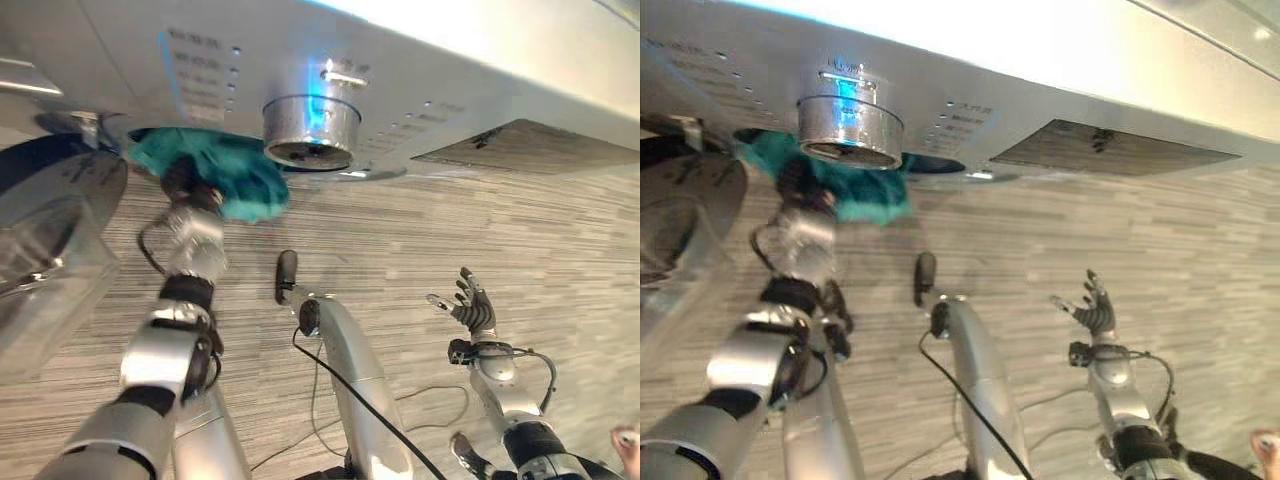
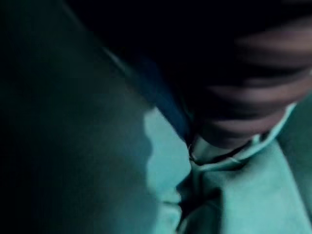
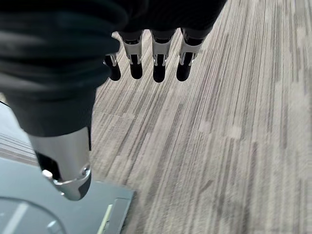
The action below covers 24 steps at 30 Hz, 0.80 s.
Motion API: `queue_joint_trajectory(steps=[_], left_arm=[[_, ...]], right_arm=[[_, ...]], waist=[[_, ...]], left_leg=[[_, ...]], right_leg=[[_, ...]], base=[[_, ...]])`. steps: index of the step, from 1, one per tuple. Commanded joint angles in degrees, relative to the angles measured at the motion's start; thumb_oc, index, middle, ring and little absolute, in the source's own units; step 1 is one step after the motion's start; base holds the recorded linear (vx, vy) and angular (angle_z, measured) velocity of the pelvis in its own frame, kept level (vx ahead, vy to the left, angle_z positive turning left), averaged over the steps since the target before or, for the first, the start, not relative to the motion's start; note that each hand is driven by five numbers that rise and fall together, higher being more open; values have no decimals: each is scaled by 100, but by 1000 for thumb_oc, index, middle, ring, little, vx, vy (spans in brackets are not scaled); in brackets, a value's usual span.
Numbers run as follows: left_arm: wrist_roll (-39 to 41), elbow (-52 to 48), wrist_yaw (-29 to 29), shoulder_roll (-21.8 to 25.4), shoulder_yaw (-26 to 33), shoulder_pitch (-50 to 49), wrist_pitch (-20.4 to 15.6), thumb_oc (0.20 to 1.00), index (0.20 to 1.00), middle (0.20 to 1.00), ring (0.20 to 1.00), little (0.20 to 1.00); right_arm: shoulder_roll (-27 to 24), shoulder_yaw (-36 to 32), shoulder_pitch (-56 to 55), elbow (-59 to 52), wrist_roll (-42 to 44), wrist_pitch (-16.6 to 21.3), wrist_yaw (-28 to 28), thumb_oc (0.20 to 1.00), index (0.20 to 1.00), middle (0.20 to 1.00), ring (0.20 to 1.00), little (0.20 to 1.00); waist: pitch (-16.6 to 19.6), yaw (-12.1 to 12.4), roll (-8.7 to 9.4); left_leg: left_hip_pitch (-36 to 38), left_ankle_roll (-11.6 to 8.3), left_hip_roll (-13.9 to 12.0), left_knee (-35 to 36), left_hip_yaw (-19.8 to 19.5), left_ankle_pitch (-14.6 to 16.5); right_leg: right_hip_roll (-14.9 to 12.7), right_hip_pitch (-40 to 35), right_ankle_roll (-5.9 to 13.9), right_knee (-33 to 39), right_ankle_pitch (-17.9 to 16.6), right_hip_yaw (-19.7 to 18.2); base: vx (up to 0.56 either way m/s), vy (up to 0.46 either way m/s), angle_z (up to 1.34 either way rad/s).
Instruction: Grab the laundry basket,head to the washer,open it,put in the laundry and shut it.
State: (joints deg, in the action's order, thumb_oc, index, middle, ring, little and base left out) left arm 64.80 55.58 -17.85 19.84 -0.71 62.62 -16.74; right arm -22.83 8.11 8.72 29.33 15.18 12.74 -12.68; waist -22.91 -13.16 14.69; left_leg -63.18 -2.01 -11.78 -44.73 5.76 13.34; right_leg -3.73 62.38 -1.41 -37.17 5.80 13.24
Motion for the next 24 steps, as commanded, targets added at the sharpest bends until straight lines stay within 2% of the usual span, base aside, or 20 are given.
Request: queue_joint_trajectory(steps=[1,3,6,7,8,11,16,19,21,24], left_arm=[[553,33,-106,484,222,306,-619,200,200,200,200,200],[711,160,-86,633,187,614,-630,200,200,200,200,200],[960,61,-87,950,-260,1575,-721,200,200,200,200,200],[969,84,-93,961,-292,1630,-724,200,200,200,200,200],[1028,-263,-10,907,-642,2100,-804,200,200,200,200,200],[1107,-469,45,819,-887,2344,-862,200,200,200,200,200],[1211,-1112,427,475,-1228,2259,-882,200,200,200,200,200],[850,-242,27,671,-1232,2086,-733,200,200,200,200,200],[645,317,-195,955,-1158,2501,-564,200,200,200,200,200],[704,12,-34,1114,-1506,2988,-577,200,200,200,200,200]], right_arm=[[-279,10,-260,120,201,124,-143,1000,1000,1000,1000,1000],[-272,68,-231,139,189,105,-134,1000,1000,1000,1000,1000],[-334,246,-172,114,221,50,-68,1000,1000,1000,1000,1000],[-317,233,-146,114,225,45,-67,1000,1000,1000,1000,1000],[-429,287,-161,-78,277,29,-21,1000,1000,1000,1000,1000],[-517,252,-200,-254,296,13,4,1000,1000,1000,1000,1000],[-678,140,-431,-805,223,77,88,1000,1000,1000,1000,1000],[-689,173,-504,-787,210,73,53,1000,1000,1000,1000,1000],[-600,321,-390,-628,125,69,-52,1000,1000,1000,1000,1000],[-709,266,-357,-538,252,102,-45,1000,1000,1000,1000,1000]], waist=[[589,-81,-407],[609,-117,-412],[705,-191,-491],[691,-185,-482],[679,-214,-534],[634,-232,-581],[587,-287,-663],[578,-216,-718],[588,-254,-728],[626,-301,-739]], left_leg=[[50,158,-17,-580,-261,672],[-6,159,-27,-591,-264,680],[-120,163,-31,-574,-268,675],[-146,163,-32,-582,-276,674],[-242,166,-11,-620,-288,701],[-352,165,7,-707,-298,723],[-529,165,38,-794,-321,727],[-556,161,75,-796,-297,700],[-562,165,55,-791,-252,714],[-618,177,38,-808,-203,723]], right_leg=[[70,-208,644,33,17,-141],[87,-164,660,54,-1,-142],[120,-97,682,162,-37,-153],[122,-79,682,163,-41,-147],[147,-6,676,206,-43,-177],[151,68,674,189,-39,-181],[127,270,658,118,-39,-169],[110,288,649,123,-49,-152],[160,317,648,148,-68,-186],[202,347,662,227,-109,-258]], base=[[41,-11,-7],[32,2,-6],[40,1,-5],[58,15,-5],[34,13,-2],[22,3,-2],[14,8,-1],[8,1,5],[-4,68,-1],[4,31,-9]])
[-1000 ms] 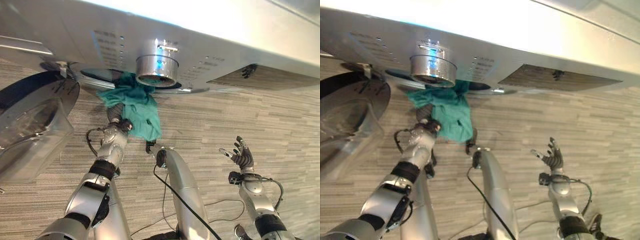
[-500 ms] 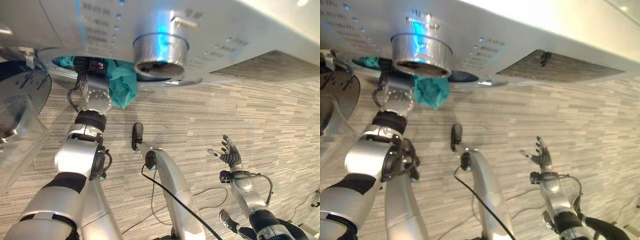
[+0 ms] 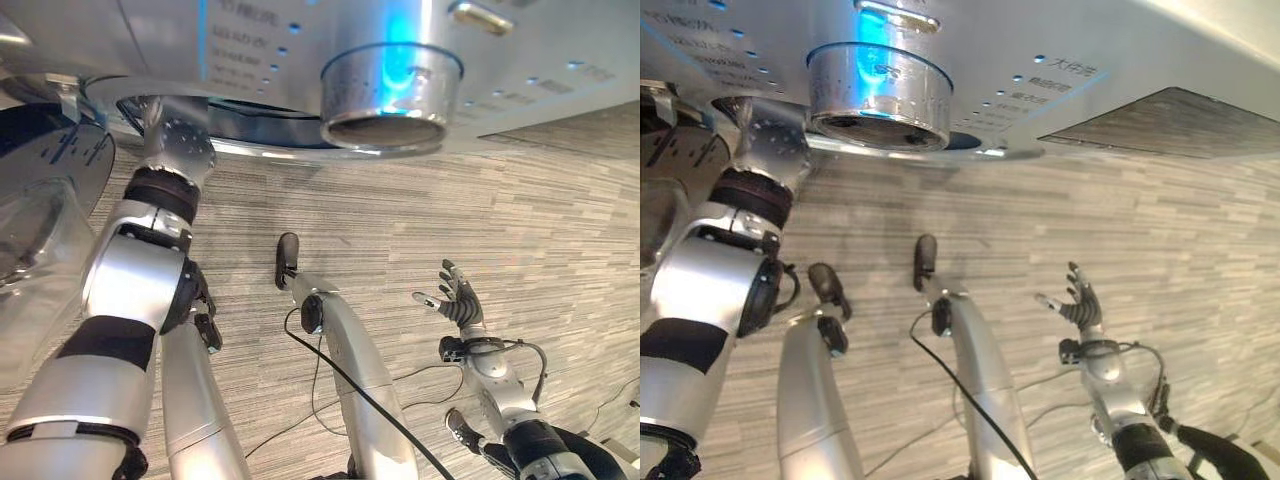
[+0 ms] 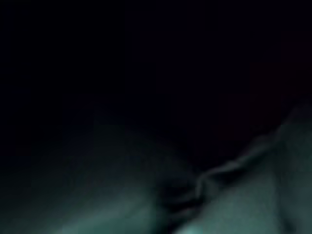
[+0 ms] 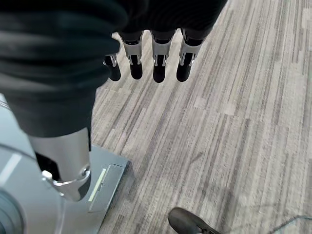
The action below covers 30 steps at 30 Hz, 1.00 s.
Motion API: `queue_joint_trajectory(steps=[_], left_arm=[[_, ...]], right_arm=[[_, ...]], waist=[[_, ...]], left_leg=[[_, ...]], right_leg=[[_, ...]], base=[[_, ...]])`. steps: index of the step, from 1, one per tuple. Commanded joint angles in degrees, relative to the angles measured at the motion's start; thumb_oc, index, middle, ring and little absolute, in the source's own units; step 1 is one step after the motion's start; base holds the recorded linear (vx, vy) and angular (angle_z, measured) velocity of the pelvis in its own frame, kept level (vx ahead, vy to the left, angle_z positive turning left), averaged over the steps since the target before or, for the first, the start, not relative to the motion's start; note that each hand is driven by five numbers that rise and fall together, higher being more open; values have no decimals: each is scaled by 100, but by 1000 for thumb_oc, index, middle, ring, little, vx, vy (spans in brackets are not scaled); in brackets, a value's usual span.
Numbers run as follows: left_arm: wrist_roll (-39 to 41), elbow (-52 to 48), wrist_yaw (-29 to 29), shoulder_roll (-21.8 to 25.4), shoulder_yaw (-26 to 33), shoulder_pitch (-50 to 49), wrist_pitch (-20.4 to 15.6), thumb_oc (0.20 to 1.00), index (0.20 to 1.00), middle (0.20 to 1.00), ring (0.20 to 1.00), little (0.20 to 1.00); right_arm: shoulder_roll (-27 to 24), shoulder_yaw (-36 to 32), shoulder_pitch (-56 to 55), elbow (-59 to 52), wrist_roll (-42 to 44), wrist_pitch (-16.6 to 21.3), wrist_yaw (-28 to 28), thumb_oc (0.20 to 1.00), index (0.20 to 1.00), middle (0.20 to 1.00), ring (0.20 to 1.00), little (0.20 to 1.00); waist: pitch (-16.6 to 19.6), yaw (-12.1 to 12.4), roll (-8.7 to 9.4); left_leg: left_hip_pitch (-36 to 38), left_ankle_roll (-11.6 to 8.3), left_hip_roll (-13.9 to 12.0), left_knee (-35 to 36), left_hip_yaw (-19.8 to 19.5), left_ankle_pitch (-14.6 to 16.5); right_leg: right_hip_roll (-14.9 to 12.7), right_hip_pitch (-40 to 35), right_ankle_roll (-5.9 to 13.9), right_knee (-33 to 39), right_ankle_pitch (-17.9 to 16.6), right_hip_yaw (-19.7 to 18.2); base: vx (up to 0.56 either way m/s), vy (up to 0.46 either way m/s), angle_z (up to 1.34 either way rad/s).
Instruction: Grab the laundry basket,head to the washer,open it,put in the laundry and shut it.
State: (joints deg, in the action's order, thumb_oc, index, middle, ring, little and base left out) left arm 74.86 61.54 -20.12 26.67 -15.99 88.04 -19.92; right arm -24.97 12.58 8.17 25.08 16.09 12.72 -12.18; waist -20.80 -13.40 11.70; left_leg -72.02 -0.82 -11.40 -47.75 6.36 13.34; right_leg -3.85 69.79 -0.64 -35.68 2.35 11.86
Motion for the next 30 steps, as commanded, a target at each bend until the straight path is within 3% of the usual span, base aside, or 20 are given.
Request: queue_joint_trajectory(steps=[1,2,3,5,7,13,16,17,21,24,27,30], left_arm=[[-222,-870,337,382,-117,509,-287,200,200,200,200,200],[-230,-959,377,363,-171,450,-295,272,272,272,272,272],[-329,-975,381,383,-246,411,-276,1000,1000,1000,1000,1000],[-645,-648,248,464,-415,386,-90,1000,1000,1000,1000,1000],[-1489,116,400,851,-787,372,538,1000,1000,1000,1000,1000],[-1633,219,719,465,-801,-48,801,1000,1000,1000,1000,1000],[-2746,611,864,494,-991,-434,1168,1000,1000,1000,1000,1000],[-3292,723,915,486,-1144,-475,1240,1000,1000,1000,1000,1000],[-3612,241,1107,258,-1127,-1418,1103,1000,1000,1000,1000,1000],[-4165,261,920,8,-997,-1847,1142,1000,1000,1000,1000,1000],[-3959,399,1040,-484,-349,-3030,1158,1000,1000,1000,1000,1000],[-3633,333,1223,-1218,107,-4558,1167,1000,1000,1000,1000,1000]], right_arm=[[-576,-245,-385,-186,224,125,-52,1000,1000,1000,1000,1000],[-626,-299,-455,-258,245,130,-26,1000,1000,1000,1000,1000],[-689,-374,-552,-359,235,131,-9,1000,1000,1000,1000,1000],[-739,-388,-615,-349,261,130,10,1000,1000,1000,1000,1000],[-720,-379,-590,-310,259,140,0,1000,1000,1000,1000,1000],[-657,-289,-658,-315,391,152,163,1000,1000,1000,1000,1000],[-625,-88,-589,-233,564,156,369,1000,1000,1000,1000,1000],[-509,27,-536,50,895,140,555,1000,1000,1000,1000,1000],[-22,19,-572,151,2898,159,1260,1000,1000,1000,1000,1000],[214,38,-512,473,3453,151,1410,1000,1000,1000,1000,1000],[811,-266,-407,1127,4999,-42,1734,1000,1000,1000,1000,1000],[1280,-861,-214,1868,6048,-276,1719,1000,1000,1000,1000,1000]], waist=[[414,-293,-458],[409,-285,-474],[402,-274,-506],[384,-216,-585],[329,-147,-652],[288,-90,-782],[256,-103,-771],[220,-106,-751],[38,-64,-651],[-89,-16,-600],[-222,97,-617],[-210,309,-762]], left_leg=[[249,65,-1,-504,-245,727],[232,71,13,-507,-252,725],[211,81,34,-514,-258,727],[202,100,76,-476,-268,700],[225,132,126,-433,-247,649],[401,117,271,-65,-219,457],[701,85,326,288,-171,304],[825,64,345,422,-156,235],[1375,16,429,1008,-84,-26],[1773,4,529,1348,-33,-181],[2611,-59,694,2145,35,-481],[3601,-152,851,2934,80,-786]], right_leg=[[209,-386,593,108,224,-122],[208,-378,590,117,217,-127],[204,-363,588,124,213,-132],[176,-362,580,163,201,-123],[145,-369,580,158,178,-121],[28,-472,562,300,120,-152],[-34,-717,566,535,7,-169],[-58,-825,572,638,-65,-188],[-145,-1287,618,1072,-289,-217],[-183,-1608,637,1282,-394,-235],[-238,-2279,684,1755,-572,-278],[-310,-3112,721,2152,-663,-243]], base=[[8,-24,-9],[7,-23,-8],[7,-18,-5],[0,0,0],[0,0,0],[-9,-1,3],[-57,2,17],[-90,25,15],[-91,11,14],[-62,11,10],[-61,27,14],[31,72,7]])
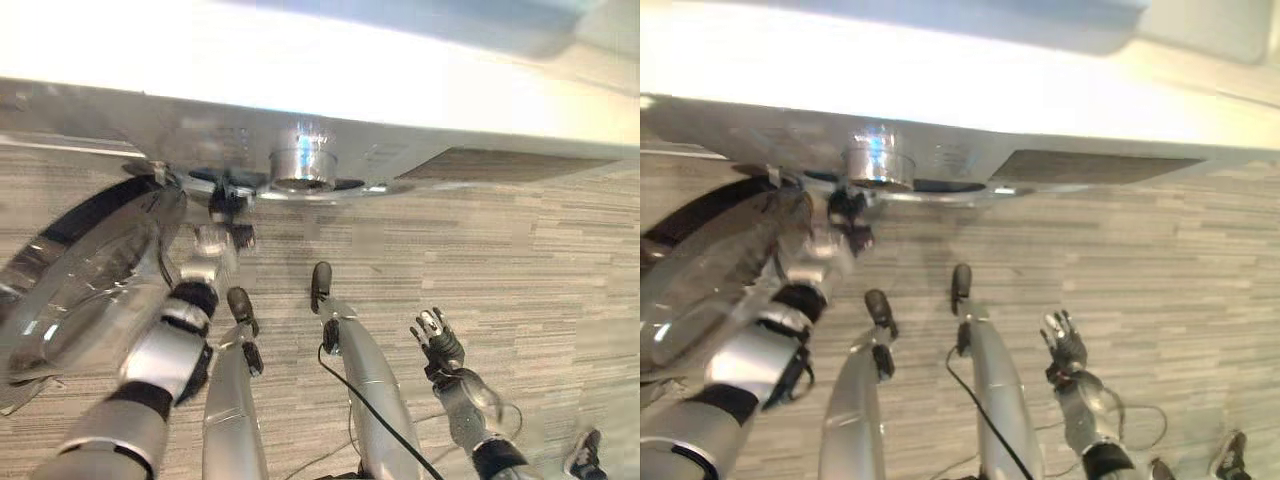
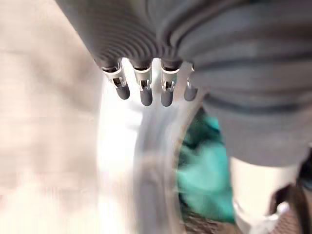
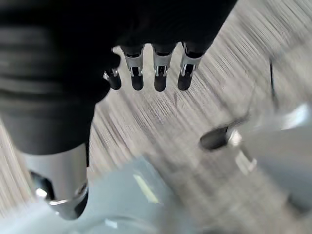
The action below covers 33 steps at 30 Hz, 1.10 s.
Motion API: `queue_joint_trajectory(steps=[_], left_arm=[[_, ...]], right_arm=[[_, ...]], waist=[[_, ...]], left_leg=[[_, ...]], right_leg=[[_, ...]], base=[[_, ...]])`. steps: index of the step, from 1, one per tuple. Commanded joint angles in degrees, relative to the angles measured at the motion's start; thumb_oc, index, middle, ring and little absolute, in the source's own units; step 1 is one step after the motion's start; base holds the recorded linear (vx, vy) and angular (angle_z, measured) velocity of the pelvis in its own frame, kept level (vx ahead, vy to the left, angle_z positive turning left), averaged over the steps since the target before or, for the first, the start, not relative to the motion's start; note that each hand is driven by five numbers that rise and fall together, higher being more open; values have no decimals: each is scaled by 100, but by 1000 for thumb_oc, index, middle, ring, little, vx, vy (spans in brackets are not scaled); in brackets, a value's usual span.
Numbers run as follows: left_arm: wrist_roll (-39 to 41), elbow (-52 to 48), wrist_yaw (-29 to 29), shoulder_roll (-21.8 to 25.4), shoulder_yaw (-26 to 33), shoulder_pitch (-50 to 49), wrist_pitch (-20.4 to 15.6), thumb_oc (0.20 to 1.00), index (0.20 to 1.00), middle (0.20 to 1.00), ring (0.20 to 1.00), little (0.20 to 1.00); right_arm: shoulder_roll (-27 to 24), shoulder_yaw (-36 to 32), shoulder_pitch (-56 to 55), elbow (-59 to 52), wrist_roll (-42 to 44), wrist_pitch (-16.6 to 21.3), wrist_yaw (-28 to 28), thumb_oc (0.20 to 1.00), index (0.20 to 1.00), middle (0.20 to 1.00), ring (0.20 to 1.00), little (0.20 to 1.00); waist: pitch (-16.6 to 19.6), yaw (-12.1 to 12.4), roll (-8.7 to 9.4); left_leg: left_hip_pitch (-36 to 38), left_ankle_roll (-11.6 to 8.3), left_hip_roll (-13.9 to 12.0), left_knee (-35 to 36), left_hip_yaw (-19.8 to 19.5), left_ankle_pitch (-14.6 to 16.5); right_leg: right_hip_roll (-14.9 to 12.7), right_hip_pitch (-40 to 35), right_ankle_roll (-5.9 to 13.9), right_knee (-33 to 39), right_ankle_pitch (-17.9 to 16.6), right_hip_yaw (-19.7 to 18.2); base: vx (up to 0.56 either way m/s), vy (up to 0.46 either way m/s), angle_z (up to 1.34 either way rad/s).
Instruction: Grab the laundry basket,head to the washer,open it,put in the laundry and shut it.
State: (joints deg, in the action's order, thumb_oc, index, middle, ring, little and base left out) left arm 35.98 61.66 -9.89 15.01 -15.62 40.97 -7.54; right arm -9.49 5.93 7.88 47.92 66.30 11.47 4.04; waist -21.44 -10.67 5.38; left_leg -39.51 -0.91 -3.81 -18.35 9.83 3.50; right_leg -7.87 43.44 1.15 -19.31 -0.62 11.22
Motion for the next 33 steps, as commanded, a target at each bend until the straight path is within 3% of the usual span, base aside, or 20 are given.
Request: queue_joint_trajectory(steps=[1,3,4,7,11,13,16,17,18,20,22,26,27,28,30,31,32,33], left_arm=[[235,398,229,-143,143,-155,-75,1000,1000,1000,1000,1000],[-62,684,348,-298,216,-775,-51,1000,1000,1000,1000,1000],[-118,982,463,-379,554,-1332,32,1000,1000,1000,1000,1000],[-268,1361,531,-417,925,-1863,87,1000,1000,1000,1000,1000],[-709,1795,637,-472,1649,-2950,147,1000,1000,1000,1000,1000],[-858,1863,650,-365,2001,-3377,110,1000,1000,1000,1000,1000],[-1141,1824,804,-167,2268,-3913,76,1000,1000,1000,1000,1000],[-1184,1809,860,-178,2257,-3940,103,1000,1000,1000,1000,1000],[-1196,1757,905,-168,2266,-4005,111,1000,1000,1000,1000,1000],[-1206,1711,944,-216,2219,-4072,118,1000,1000,1000,1000,1000],[-1245,1694,1014,-229,2108,-4111,147,1000,1000,1000,1000,1000],[-1126,1518,1217,-286,1806,-4214,164,1000,1000,1000,1000,1000],[-1099,1418,1339,-215,1684,-4286,167,1000,1000,1000,1000,1000],[-1098,1417,1338,-237,1716,-4290,167,1000,1000,1000,1000,1000],[-1090,1430,1419,-111,1555,-4323,195,1000,1000,1000,1000,1000],[-1091,1428,1430,-156,1593,-4336,207,1000,1000,1000,1000,1000],[-1133,1437,1462,-79,1532,-4325,231,1000,1000,1000,1000,1000],[-1133,1437,1462,-107,1562,-4332,231,1000,1000,1000,1000,1000]], right_arm=[[-273,-329,-173,-138,969,-98,89,1000,1000,1000,1000,1000],[-324,-529,-62,300,847,-126,49,1000,1000,1000,1000,1000],[-285,-827,-127,338,908,-179,76,1000,1000,1000,1000,1000],[-295,-1017,-287,64,1027,-190,186,1000,1000,1000,1000,1000],[-563,-1553,-669,-905,719,176,305,1000,1000,1000,1000,1000],[-1034,-1736,-673,-1469,-15,464,103,1000,1000,1000,1000,1000],[-2805,-2249,-531,-2498,-2087,579,-315,1000,1000,1000,1000,1000],[-3009,-2347,-407,-2699,-2314,647,-531,1000,1000,1000,1000,1000],[-3616,-2399,-217,-3148,-2880,631,-472,1000,1000,1000,1000,1000],[-4019,-2671,7,-3452,-3219,725,-734,1000,1000,1000,1000,1000],[-4747,-2737,422,-3611,-3742,715,-851,1000,1000,1000,1000,1000],[-5922,-2380,1216,-3800,-4429,651,-848,1000,1000,1000,1000,1000],[-6604,-1826,1758,-3728,-5056,456,-647,1000,1000,1000,1000,1000],[-6618,-1678,1914,-3680,-5055,464,-652,1000,1000,1000,1000,1000],[-7175,-459,2793,-3176,-5433,246,-258,1000,1000,1000,1000,1000],[-7243,199,3410,-3015,-5521,184,-236,1000,1000,1000,1000,1000],[-7414,907,3790,-3009,-5951,119,33,1000,1000,1000,1000,1000],[-7403,1123,4011,-2962,-5946,123,29,1000,1000,1000,1000,1000]], waist=[[-97,93,-184],[9,183,-253],[184,224,-250],[379,275,-272],[919,376,-349],[1191,448,-355],[1576,628,-321],[1659,671,-313],[1736,753,-287],[1868,843,-249],[1994,958,-178],[2146,1152,-34],[2179,1295,35],[2192,1253,20],[2191,1451,170],[2227,1387,148],[2203,1470,224],[2216,1433,201]], left_leg=[[577,-161,129,170,-265,144],[1229,-219,189,720,-224,-41],[1653,-218,229,1107,-131,-321],[2218,-251,234,1548,-62,-459],[3094,-274,170,2215,-28,-652],[3393,-277,149,2335,-20,-646],[3748,-276,158,2335,-62,-531],[3773,-271,170,2335,-98,-518],[3801,-291,177,2335,-158,-537],[3843,-313,183,2335,-222,-485],[3828,-346,186,2335,-318,-488],[3756,-365,221,2335,-480,-524],[3772,-379,223,2335,-530,-499],[3743,-372,234,2335,-536,-524],[3761,-382,227,2335,-570,-525],[3736,-370,243,2335,-572,-541],[3772,-374,232,2335,-565,-528],[3753,-369,240,2335,-568,-544]], right_leg=[[74,-674,546,611,-376,-162],[64,-1225,578,904,-445,-148],[20,-1628,576,1175,-633,-108],[34,-2112,613,1394,-674,-97],[-21,-2893,678,1725,-663,-26],[-17,-3189,712,1845,-671,20],[-45,-3692,762,2004,-656,142],[-59,-3775,774,2057,-668,205],[-71,-3886,793,2103,-670,270],[-91,-4047,819,2175,-650,390],[-107,-4158,836,2251,-650,511],[-142,-4271,858,2363,-690,693],[-142,-4330,863,2377,-672,750],[-152,-4307,863,2381,-691,756],[-152,-4361,867,2384,-688,800],[-160,-4352,866,2389,-706,807],[-146,-4385,863,2380,-698,792],[-154,-4369,864,2383,-710,794]], base=[[100,86,0],[92,117,5],[40,90,11],[119,77,2],[189,53,-1],[188,44,10],[129,67,16],[73,53,16],[72,33,24],[65,21,21],[41,10,26],[34,-4,27],[11,0,28],[28,-6,28],[-1,-5,9],[0,0,0],[-10,3,11],[2,0,14]])
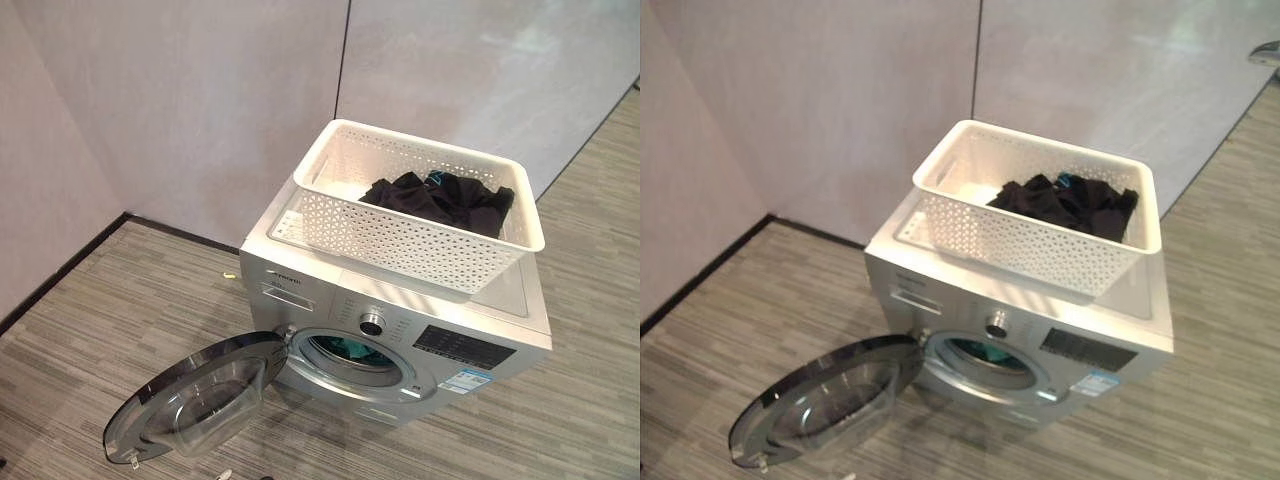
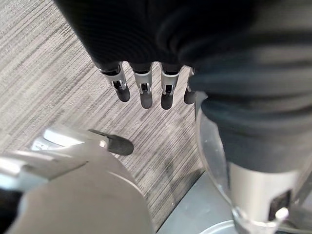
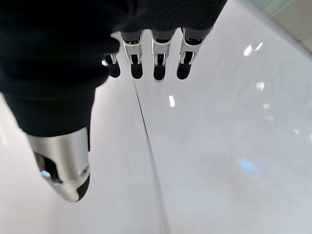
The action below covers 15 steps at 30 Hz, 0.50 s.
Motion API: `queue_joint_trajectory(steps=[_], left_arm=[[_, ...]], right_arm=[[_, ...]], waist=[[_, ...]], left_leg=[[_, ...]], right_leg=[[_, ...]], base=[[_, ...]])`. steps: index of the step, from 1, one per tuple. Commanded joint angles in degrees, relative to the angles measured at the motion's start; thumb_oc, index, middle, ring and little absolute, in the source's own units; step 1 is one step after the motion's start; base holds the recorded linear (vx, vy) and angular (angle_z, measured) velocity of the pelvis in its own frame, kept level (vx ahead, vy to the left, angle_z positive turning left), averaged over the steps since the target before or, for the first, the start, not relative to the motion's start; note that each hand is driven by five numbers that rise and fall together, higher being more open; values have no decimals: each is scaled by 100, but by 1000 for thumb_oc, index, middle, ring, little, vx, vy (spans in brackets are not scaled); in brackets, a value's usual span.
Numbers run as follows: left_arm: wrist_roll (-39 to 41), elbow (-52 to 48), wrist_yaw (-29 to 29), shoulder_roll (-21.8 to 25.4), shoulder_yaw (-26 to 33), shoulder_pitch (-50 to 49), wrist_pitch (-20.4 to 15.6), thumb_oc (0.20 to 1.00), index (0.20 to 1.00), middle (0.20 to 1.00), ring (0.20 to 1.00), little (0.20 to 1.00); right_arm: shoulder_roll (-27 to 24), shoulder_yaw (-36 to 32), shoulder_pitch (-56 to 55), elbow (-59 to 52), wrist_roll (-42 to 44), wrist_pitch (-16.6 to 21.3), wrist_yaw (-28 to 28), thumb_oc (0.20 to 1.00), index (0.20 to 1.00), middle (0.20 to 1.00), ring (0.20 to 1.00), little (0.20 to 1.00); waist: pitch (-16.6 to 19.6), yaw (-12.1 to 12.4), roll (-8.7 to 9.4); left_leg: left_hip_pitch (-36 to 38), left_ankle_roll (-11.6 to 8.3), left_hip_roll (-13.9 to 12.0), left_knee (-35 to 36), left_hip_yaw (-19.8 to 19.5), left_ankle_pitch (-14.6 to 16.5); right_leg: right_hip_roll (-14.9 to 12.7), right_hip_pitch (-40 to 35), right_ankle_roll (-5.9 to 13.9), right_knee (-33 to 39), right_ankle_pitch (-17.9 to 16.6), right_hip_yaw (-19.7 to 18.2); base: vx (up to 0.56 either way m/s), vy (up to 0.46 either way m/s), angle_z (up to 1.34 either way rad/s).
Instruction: Grab the laundry basket,head to the washer,open it,put in the laundry and shut it.
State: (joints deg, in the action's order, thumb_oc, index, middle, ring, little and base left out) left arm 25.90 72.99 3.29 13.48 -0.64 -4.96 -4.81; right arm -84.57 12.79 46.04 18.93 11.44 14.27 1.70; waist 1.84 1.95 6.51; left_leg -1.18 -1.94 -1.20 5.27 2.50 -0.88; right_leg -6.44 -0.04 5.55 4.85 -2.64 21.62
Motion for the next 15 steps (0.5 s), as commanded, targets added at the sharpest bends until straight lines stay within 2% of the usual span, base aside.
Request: queue_joint_trajectory(steps=[1,2,4,6,11,15], left_arm=[[-152,325,205,71,46,256,-2,1000,1000,1000,1000,1000],[-153,325,204,45,65,251,-2,1000,1000,1000,1000,1000],[-258,366,260,69,77,246,39,1000,1000,1000,1000,1000],[-330,382,263,21,85,251,52,1000,1000,1000,1000,1000],[-396,411,314,-79,112,229,89,1000,1000,1000,1000,1000],[-412,406,404,-58,145,216,107,1000,1000,1000,1000,1000]], right_arm=[[32,1874,1292,148,-1004,-230,464,1000,1000,1000,1000,1000],[44,2033,1452,179,-995,-227,463,1000,1000,1000,1000,1000],[78,3551,2460,242,-1709,-222,716,1000,1000,1000,1000,1000],[174,4113,2744,316,-1927,-207,879,1000,1000,1000,1000,1000],[470,4482,2645,321,-2412,-148,1041,1000,1000,1000,1000,1000],[320,4817,2712,-53,-2532,-83,1272,1000,1000,1000,1000,1000]], waist=[[-87,205,138],[-83,183,113],[-51,228,145],[-36,230,115],[-80,266,80],[-139,268,119]], left_leg=[[-65,-257,-26,-27,156,-110],[-67,-257,-26,-27,154,-111],[-43,-246,-31,-27,113,-113],[-39,-243,-34,-27,64,-106],[-11,-215,-37,-27,76,-78],[-32,-213,-64,-27,22,-90]], right_leg=[[-292,-56,414,-30,-496,-233],[-292,-55,414,-30,-496,-232],[-280,-112,405,-32,-464,-192],[-279,-134,400,-35,-440,-160],[-277,-149,404,-12,-405,-189],[-251,-136,380,-47,-361,-198]], base=[[2,2,12],[17,2,5],[22,7,9],[24,6,12],[6,5,3],[9,-9,-8]])
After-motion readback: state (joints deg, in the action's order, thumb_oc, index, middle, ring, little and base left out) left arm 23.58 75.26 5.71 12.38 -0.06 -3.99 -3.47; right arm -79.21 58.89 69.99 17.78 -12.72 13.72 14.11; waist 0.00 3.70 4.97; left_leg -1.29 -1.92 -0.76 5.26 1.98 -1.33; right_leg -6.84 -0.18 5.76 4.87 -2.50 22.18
